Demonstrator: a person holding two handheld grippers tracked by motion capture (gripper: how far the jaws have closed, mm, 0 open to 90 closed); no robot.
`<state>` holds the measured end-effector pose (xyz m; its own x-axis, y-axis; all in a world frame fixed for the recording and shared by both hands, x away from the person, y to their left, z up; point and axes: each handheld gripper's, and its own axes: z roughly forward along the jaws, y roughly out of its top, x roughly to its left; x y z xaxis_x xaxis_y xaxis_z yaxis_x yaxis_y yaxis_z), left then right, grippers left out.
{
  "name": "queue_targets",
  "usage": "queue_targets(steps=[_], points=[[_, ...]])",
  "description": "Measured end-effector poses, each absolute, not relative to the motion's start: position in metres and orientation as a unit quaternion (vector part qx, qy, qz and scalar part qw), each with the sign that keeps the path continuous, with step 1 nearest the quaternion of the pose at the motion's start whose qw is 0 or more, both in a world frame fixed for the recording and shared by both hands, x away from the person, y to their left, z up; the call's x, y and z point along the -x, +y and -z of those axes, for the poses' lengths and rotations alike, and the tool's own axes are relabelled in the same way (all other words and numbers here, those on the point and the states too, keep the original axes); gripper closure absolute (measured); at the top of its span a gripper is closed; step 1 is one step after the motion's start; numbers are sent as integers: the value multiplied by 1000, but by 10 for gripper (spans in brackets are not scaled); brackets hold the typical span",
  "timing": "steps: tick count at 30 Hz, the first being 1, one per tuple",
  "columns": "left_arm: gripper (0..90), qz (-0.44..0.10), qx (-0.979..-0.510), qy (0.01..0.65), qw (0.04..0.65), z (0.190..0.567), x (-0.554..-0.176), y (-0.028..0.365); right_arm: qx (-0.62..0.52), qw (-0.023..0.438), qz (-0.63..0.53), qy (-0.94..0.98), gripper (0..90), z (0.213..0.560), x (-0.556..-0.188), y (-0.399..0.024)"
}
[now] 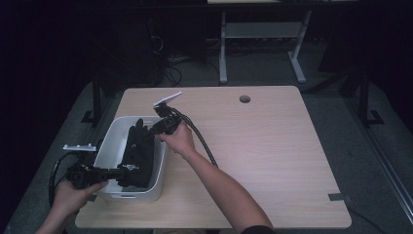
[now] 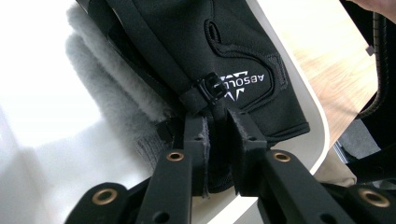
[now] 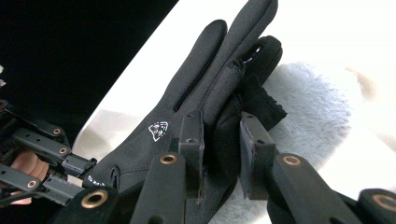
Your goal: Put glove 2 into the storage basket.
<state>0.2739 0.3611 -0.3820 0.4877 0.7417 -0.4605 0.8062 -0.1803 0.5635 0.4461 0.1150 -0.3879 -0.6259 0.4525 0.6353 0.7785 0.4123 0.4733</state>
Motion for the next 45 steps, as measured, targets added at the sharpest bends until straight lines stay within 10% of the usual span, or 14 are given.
queue_targets(steps=[20,45], points=[[585,25,-764,508,396,374,-275,366,386,178,397,-814,601,383,-450,105],[580,1,-769,482,419,345,-279,353,391,178,440,-789,547,355,-449,61]])
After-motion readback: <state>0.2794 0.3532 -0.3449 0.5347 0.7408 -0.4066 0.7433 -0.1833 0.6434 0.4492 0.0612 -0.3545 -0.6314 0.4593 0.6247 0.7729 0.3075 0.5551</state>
